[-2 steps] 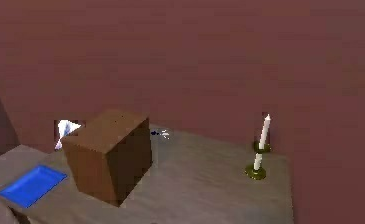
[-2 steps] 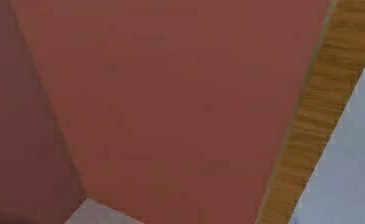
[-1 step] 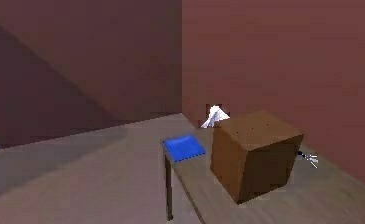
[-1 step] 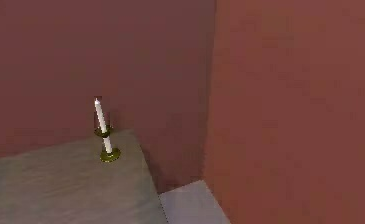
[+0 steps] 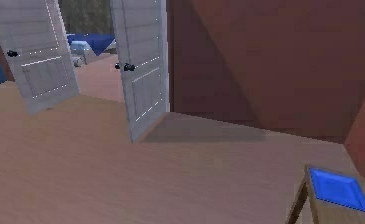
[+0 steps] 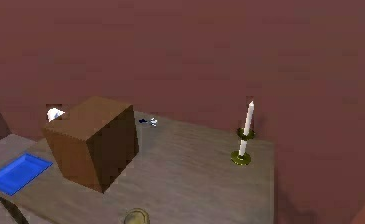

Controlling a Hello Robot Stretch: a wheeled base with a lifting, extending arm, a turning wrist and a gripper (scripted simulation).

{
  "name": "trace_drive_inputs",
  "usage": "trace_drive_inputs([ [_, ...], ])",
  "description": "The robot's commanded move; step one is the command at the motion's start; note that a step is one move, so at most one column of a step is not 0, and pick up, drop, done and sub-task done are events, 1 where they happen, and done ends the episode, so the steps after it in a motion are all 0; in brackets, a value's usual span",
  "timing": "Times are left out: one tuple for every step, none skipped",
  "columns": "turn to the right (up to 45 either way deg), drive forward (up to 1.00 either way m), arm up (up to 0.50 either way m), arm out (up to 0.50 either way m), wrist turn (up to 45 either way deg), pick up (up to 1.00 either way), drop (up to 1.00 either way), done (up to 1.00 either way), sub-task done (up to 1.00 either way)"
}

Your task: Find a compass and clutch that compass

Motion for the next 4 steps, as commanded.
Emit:
trace_drive_inputs([
  [-12.0, 0.00, 0.00, 0.00, 0.0, 0.00, 0.00, 0.00, 0.00],
  [0.0, 0.00, 0.50, 0.00, 0.0, 0.00, 0.00, 0.00, 0.00],
  [0.0, 0.00, 0.32, 0.00, 0.0, 0.00, 0.00, 0.00, 0.00],
  [0.0, 0.00, 0.00, 0.08, 0.0, 0.00, 0.00, 0.00, 0.00],
])
